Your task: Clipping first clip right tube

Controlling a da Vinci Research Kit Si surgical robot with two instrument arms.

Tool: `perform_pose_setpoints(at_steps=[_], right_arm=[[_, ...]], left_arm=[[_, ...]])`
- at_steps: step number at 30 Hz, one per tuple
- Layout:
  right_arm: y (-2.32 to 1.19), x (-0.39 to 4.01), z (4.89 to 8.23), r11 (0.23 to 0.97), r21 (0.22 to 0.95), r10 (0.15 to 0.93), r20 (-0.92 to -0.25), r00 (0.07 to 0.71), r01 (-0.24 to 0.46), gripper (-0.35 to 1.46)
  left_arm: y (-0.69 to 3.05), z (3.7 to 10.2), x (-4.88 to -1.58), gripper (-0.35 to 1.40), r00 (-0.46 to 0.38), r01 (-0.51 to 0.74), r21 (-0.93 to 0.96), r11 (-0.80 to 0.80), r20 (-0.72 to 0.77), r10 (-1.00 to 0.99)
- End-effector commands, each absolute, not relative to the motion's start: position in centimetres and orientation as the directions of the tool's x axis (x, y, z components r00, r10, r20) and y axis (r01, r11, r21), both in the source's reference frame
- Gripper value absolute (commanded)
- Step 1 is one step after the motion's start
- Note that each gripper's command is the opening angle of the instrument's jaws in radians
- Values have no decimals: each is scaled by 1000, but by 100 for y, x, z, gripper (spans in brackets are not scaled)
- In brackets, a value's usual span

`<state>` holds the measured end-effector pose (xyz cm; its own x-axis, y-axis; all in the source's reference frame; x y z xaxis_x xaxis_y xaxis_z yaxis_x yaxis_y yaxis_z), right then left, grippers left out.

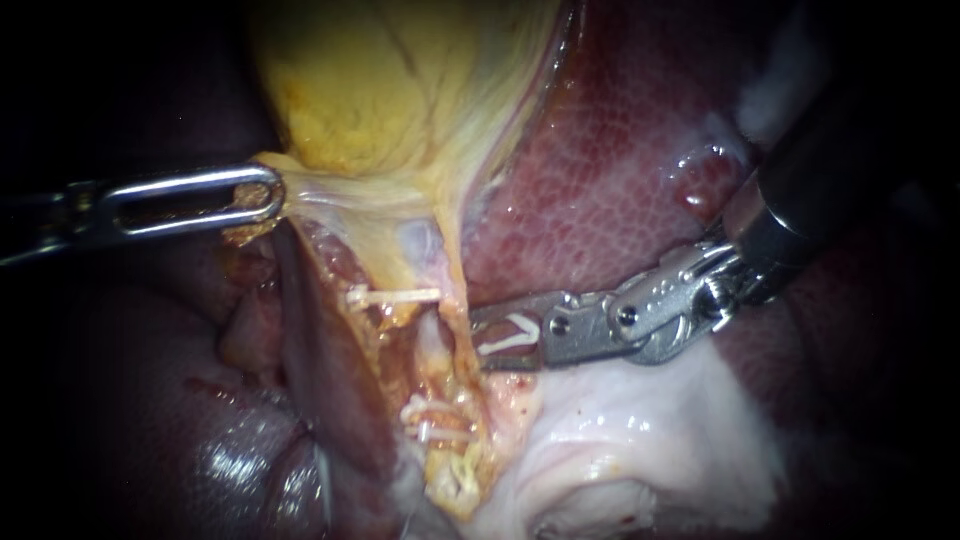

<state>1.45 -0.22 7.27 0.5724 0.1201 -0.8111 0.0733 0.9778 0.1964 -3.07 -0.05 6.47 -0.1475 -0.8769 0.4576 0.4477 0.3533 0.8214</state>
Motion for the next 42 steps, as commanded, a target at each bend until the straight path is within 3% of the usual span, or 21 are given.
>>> perform_pose_setpoints(at_steps=[1, 12, 22, 32, 36, 42], right_arm=[[-22, 145, 727, 978, 197, 120, -811, 573, 73, 10], [-21, 143, 725, 977, 198, 121, -811, 572, 74, 13], [-4, 118, 705, 974, 213, 135, -817, 560, 75, 28], [1, 110, 701, 960, 279, 217, -820, 529, 39, 33], [-3, 119, 709, 939, 336, 258, -822, 507, 68, 34], [-15, 137, 732, 924, 379, 301, -808, 506, 56, 41]], left_arm=[[-5, 647, -307, -35, -147, 447, 822, 353, 458, -877], [-5, 647, -307, -35, -147, 447, 822, 354, 457, -877], [-5, 646, -304, -35, -146, 446, 822, 354, 457, -877], [-4, 648, -301, -35, -146, 445, 823, 354, 457, -878], [-4, 648, -302, -35, -146, 445, 823, 354, 457, -878], [-4, 648, -302, -35, -146, 445, 822, 354, 457, -877]])
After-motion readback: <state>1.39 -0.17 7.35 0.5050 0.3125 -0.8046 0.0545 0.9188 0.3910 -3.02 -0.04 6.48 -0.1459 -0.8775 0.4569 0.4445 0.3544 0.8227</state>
